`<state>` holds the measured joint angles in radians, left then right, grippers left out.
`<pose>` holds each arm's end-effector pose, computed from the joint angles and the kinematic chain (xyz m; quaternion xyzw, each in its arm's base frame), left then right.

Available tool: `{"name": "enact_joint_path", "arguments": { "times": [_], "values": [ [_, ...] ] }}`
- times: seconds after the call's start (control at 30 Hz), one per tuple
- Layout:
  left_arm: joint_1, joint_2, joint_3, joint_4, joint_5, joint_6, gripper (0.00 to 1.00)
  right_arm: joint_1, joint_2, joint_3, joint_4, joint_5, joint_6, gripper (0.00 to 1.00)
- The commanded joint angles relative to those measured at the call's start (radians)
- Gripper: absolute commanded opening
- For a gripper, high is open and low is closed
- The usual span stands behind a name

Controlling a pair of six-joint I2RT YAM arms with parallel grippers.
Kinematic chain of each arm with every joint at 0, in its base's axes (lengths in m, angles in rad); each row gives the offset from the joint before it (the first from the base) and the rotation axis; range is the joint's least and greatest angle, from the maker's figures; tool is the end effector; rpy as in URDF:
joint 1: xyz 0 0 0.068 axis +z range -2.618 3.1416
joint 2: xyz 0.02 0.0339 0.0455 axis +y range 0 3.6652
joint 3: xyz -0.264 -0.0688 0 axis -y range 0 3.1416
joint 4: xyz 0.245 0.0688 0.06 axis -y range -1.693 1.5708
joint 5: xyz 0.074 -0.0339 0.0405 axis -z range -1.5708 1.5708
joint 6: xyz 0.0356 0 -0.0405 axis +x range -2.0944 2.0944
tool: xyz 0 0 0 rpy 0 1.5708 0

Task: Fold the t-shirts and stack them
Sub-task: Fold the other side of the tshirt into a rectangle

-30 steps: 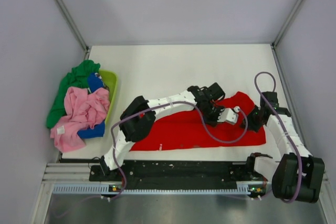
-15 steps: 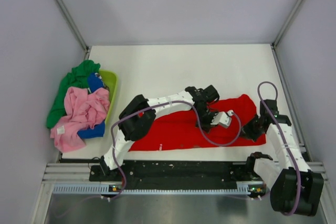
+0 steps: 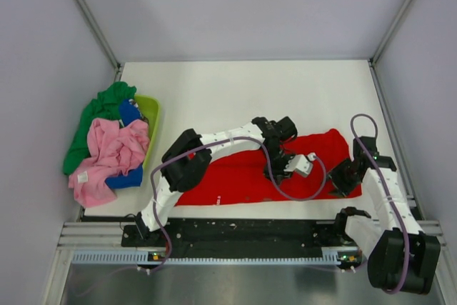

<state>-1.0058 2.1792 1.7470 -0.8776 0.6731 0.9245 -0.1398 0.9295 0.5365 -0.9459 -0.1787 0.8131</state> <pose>0.2194 -0.3875 0.1836 0.7939 0.4975 -0.3321 0.1094 0.1360 -0.0127 0.1805 0.4446 0.8839 0.1217 0.0795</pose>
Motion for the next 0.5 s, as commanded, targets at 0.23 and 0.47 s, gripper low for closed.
{"name": "enact_joint_path", "arguments": {
  "times": [0.23, 0.47],
  "values": [
    [0.067, -0.156, 0.069, -0.081, -0.074, -0.102, 0.42, 0.012, 0.087, 0.307, 0.232, 0.108, -0.161, 0.35],
    [0.318, -0.203, -0.087, 0.029, -0.243, -0.291, 0.33, 0.025, 0.429, 0.408, 0.403, 0.094, -0.265, 0.01]
  ]
}}
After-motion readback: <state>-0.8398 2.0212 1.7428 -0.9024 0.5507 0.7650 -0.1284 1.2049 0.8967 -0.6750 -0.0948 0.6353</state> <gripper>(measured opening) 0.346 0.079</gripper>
